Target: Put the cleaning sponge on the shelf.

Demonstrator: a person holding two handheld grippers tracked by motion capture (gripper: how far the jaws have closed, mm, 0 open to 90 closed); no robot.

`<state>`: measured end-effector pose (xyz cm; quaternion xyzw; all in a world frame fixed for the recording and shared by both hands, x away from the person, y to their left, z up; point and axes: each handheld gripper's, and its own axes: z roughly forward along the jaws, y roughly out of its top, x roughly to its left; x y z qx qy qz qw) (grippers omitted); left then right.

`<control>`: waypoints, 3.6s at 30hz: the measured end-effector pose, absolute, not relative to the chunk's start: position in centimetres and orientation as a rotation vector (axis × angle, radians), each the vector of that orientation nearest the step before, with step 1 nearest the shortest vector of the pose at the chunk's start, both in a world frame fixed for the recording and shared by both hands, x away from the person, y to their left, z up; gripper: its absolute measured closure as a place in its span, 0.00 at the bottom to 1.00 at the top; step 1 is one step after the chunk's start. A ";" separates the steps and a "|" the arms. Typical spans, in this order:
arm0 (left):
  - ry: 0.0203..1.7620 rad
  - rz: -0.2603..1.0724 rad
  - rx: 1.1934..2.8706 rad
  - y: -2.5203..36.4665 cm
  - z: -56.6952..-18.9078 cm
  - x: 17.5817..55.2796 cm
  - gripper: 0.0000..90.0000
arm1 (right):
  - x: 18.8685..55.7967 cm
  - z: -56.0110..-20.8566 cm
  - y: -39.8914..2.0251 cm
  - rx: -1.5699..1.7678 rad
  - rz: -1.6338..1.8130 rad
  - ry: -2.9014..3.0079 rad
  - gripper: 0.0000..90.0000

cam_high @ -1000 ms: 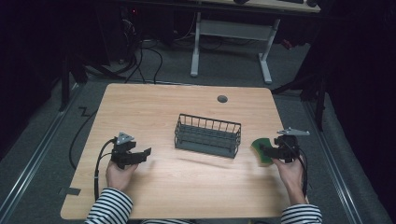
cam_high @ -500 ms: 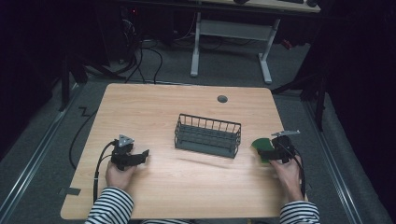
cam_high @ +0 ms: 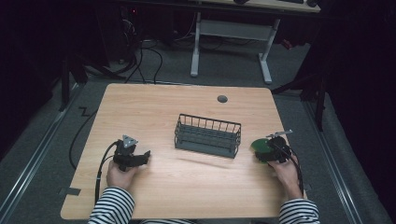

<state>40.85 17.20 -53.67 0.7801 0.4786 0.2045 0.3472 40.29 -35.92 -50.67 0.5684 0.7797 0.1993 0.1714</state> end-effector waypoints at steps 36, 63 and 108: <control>1.257 0.535 2.012 17.2 -53.7 41.0 0.28 | 38.7 -42.8 -34.9 1.538 1.117 2.169 0.31; 1.266 0.540 2.006 17.2 -53.7 41.0 0.29 | 43.4 -38.9 -25.2 1.240 1.000 2.307 0.31; 1.270 0.542 2.005 17.2 -53.7 41.0 0.29 | 44.8 -43.1 -21.7 1.331 0.805 2.288 0.30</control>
